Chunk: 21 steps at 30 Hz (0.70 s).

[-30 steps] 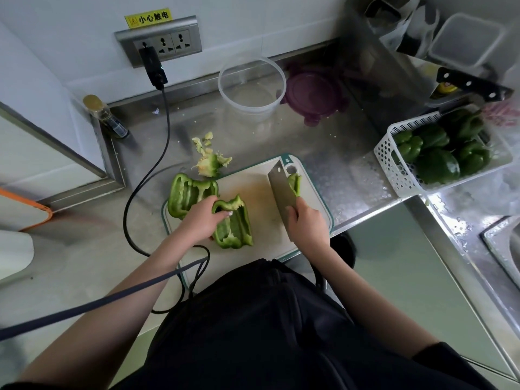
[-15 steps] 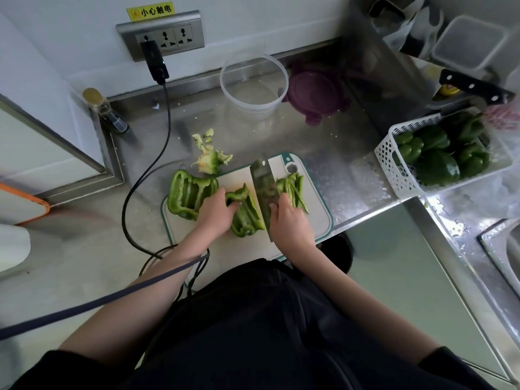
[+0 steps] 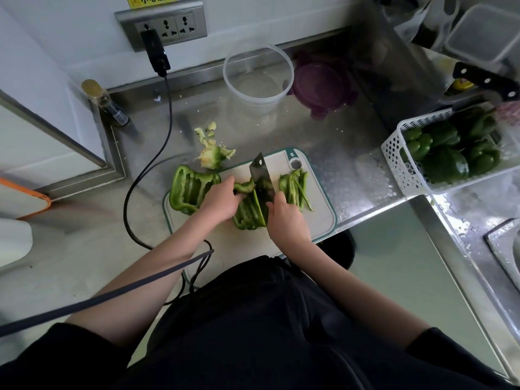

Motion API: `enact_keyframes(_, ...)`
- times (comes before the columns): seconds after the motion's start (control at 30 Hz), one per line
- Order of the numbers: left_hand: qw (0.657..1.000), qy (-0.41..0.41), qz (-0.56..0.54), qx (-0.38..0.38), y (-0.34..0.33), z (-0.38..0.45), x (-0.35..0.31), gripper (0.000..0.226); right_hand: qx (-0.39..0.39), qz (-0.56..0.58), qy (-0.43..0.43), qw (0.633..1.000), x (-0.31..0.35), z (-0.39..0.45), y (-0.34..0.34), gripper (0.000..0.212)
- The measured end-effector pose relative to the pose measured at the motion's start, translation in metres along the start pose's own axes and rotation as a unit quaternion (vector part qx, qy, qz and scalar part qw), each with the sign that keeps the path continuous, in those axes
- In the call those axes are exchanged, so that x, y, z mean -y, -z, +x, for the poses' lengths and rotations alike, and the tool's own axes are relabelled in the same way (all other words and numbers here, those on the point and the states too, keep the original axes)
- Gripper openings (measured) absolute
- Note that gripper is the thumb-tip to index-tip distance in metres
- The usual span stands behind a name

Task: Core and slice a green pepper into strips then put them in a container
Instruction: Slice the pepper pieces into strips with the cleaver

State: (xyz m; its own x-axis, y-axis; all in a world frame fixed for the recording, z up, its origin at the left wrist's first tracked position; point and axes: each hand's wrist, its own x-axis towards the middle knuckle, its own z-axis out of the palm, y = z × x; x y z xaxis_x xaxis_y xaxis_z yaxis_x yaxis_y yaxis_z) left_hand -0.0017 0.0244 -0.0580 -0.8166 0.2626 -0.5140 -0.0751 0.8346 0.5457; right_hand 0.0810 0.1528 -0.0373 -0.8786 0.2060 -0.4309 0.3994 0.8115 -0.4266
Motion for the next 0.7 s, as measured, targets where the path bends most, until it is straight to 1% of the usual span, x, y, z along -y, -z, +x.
enact_keyframes(0.13, 1.000, 0.012, 0.005, 0.003, -0.002, 0.001, -0.003, 0.030, 0.004, -0.007, 0.002, 1.000, 0.000, 0.002, -0.005, 0.015)
enact_keyframes(0.2, 1.000, 0.014, 0.012, 0.002, -0.002, 0.002, -0.003, 0.028, 0.005, -0.014, 0.002, 1.000, 0.001, 0.003, -0.010, 0.006)
enact_keyframes(0.33, 1.000, 0.008, 0.020, 0.005, -0.003, 0.003, -0.004, 0.016, 0.012, 0.000, -0.003, 1.000, -0.001, 0.007, -0.016, 0.001)
enact_keyframes(0.4, 1.000, 0.008, 0.018, 0.010, -0.003, 0.004, -0.003, 0.017, 0.019, 0.002, -0.006, 1.000, -0.001, 0.009, -0.016, 0.006)
enact_keyframes(0.43, 1.000, 0.010, 0.016, 0.013, -0.002, 0.004, -0.003, 0.021, 0.023, 0.002, -0.008, 1.000, -0.001, 0.010, -0.016, 0.007)
enact_keyframes(0.53, 0.999, 0.023, 0.009, 0.024, -0.003, 0.004, 0.000, 0.046, 0.031, -0.016, -0.015, 0.999, 0.002, 0.010, -0.020, 0.011)
enact_keyframes(0.57, 0.999, 0.026, 0.009, 0.026, -0.002, 0.004, 0.001, 0.052, 0.031, -0.030, -0.017, 0.999, 0.003, 0.010, -0.022, 0.013)
enact_keyframes(0.63, 0.999, 0.033, 0.004, 0.023, -0.002, 0.002, 0.002, 0.055, 0.028, -0.054, -0.016, 0.998, 0.006, 0.011, -0.023, 0.018)
enact_keyframes(0.7, 0.999, 0.035, -0.016, 0.020, -0.001, -0.002, 0.002, 0.051, 0.024, -0.065, -0.012, 0.998, 0.008, 0.012, -0.023, 0.021)
